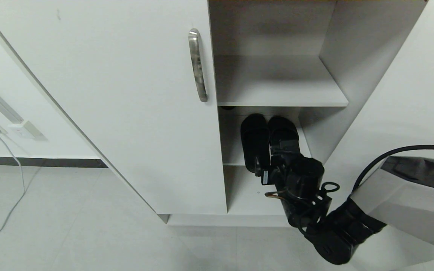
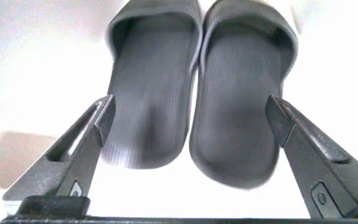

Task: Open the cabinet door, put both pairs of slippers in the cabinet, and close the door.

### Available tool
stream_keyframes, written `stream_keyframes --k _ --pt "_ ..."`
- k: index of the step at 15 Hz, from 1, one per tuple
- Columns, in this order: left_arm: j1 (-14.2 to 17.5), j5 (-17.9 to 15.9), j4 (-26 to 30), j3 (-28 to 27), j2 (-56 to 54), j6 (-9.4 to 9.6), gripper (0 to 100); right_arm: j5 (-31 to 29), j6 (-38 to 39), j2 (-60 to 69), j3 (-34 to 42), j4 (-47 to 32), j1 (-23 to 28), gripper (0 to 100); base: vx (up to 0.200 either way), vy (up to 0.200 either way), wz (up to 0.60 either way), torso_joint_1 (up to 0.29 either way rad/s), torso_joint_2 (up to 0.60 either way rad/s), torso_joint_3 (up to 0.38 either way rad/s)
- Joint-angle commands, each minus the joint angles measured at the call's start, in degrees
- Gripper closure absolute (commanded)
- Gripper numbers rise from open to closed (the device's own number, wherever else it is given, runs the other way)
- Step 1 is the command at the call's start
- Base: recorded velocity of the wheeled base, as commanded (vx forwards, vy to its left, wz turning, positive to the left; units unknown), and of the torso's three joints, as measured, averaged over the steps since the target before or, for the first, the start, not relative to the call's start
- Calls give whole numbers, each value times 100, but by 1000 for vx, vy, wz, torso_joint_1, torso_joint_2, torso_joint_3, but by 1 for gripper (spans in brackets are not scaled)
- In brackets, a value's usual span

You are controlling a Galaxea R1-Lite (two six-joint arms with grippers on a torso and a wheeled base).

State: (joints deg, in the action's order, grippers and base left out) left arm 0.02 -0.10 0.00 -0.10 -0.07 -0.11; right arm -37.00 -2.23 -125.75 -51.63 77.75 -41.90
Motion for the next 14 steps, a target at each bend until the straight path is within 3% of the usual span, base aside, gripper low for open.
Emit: stream_keyframes --k 1,10,14 --pt "-2 1 0 1 7 -7 100 0 -32 481 1023 504 -416 0 0 0 0 0 0 0" --pt "-2 1 0 1 7 -7 100 8 -14 375 1005 495 -468 0 0 0 0 0 0 0" --pt "6 1 -9 1 7 -7 100 0 -14 358 1014 504 -468 0 -200 0 0 6 2 1"
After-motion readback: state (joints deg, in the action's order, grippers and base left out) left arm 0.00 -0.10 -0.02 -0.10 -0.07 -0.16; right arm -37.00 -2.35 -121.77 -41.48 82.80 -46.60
